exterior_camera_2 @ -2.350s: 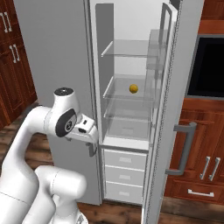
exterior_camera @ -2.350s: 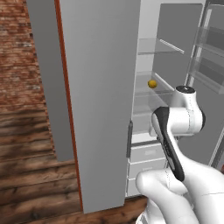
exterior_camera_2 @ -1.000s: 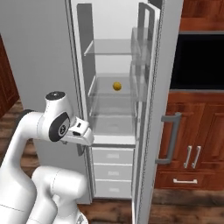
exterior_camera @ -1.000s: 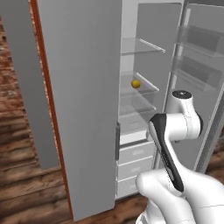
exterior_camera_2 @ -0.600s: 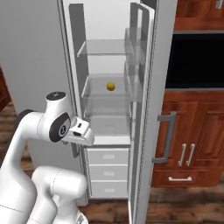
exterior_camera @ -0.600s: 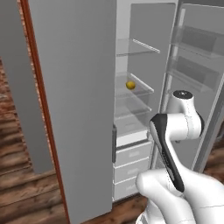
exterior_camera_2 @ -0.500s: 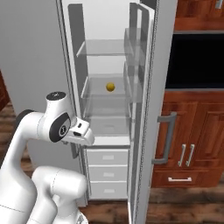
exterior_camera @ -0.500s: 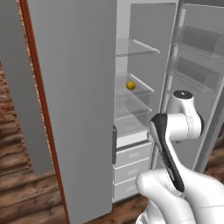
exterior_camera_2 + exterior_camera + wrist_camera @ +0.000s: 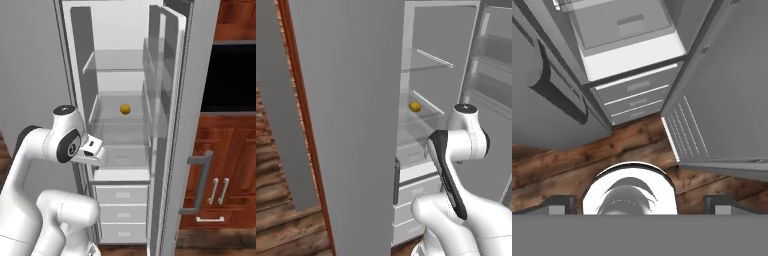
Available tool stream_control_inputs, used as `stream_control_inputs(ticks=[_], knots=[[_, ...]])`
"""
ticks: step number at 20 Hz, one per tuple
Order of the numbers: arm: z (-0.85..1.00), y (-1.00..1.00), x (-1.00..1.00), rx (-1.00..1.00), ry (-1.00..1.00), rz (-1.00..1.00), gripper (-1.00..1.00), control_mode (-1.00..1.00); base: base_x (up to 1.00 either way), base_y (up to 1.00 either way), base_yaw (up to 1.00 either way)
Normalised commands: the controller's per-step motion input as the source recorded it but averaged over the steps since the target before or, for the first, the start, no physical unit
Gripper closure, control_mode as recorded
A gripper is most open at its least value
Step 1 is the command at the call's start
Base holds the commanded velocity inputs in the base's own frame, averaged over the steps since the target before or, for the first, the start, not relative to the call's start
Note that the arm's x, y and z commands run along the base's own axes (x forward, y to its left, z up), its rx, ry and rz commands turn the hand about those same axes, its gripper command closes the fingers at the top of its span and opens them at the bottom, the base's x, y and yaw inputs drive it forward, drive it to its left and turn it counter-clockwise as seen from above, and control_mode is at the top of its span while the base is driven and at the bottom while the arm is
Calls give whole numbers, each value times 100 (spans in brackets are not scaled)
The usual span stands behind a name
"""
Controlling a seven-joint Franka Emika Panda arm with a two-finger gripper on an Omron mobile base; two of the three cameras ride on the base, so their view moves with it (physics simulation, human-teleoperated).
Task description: Retrieve a lemon from the fridge and place it on the cutting board with the fish.
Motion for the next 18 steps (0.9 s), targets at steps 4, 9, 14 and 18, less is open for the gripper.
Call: stream_control_inputs(ticks=[4,9,14,18], knots=[[0,0,0,0,0,0,-100,100,37,-33,0],[0,0,0,0,0,0,-100,100,13,-35,0],[0,0,0,0,0,0,-100,100,18,-10,0],[0,0,0,0,0,0,-100,100,34,-2,3]])
